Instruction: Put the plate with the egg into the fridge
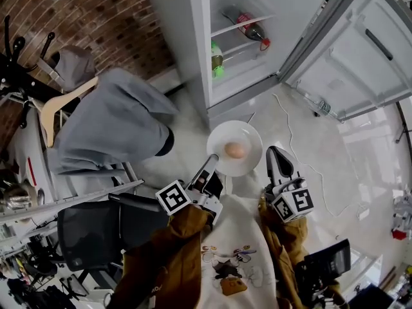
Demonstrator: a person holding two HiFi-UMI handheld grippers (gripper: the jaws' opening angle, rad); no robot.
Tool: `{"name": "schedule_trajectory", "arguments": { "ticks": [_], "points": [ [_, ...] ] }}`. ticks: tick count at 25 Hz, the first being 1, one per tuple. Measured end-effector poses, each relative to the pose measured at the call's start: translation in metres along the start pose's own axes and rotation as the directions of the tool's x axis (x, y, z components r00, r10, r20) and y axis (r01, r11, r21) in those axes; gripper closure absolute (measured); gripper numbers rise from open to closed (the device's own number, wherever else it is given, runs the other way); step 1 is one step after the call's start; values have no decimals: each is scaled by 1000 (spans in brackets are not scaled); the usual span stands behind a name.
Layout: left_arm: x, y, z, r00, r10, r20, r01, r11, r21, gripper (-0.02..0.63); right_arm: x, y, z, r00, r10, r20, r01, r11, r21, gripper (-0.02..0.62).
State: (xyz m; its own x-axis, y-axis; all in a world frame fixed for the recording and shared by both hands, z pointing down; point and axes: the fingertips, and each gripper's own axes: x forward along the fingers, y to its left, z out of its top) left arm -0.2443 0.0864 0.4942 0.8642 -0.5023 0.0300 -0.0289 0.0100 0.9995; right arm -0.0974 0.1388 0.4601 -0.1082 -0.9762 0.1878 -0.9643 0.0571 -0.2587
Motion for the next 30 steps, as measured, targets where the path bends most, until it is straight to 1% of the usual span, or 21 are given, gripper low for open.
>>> {"name": "schedule_trajectory", "arguments": {
  "ticks": [7,9,12,18,22,25,30],
  "points": [
    [61,3,8,1000,11,-7,-11,1000,9,586,48,-44,13,999,44,1,-44,999,11,588],
    [85,5,8,1000,24,-16,-24,1000,15,587,60,-62,19,998,55,0,-55,998,15,588],
    [124,8,9,999,47,-12,-47,999,4,586,79,-97,30,998,56,-4,-56,998,27,588],
    [197,6,25,996,80,41,-81,997,11,586,114,-157,54,997,79,-22,-79,997,-1,588],
    [241,6,31,993,80,82,-80,997,-4,586,136,-190,65,993,112,-29,-113,993,-16,588],
    [265,7,35,989,88,117,-86,996,-22,586,150,-210,71,990,139,-39,-140,990,-25,588],
    [295,11,48,980,95,175,-94,996,-12,586,169,-233,81,981,191,-40,-193,980,-56,588]
  ]
}}
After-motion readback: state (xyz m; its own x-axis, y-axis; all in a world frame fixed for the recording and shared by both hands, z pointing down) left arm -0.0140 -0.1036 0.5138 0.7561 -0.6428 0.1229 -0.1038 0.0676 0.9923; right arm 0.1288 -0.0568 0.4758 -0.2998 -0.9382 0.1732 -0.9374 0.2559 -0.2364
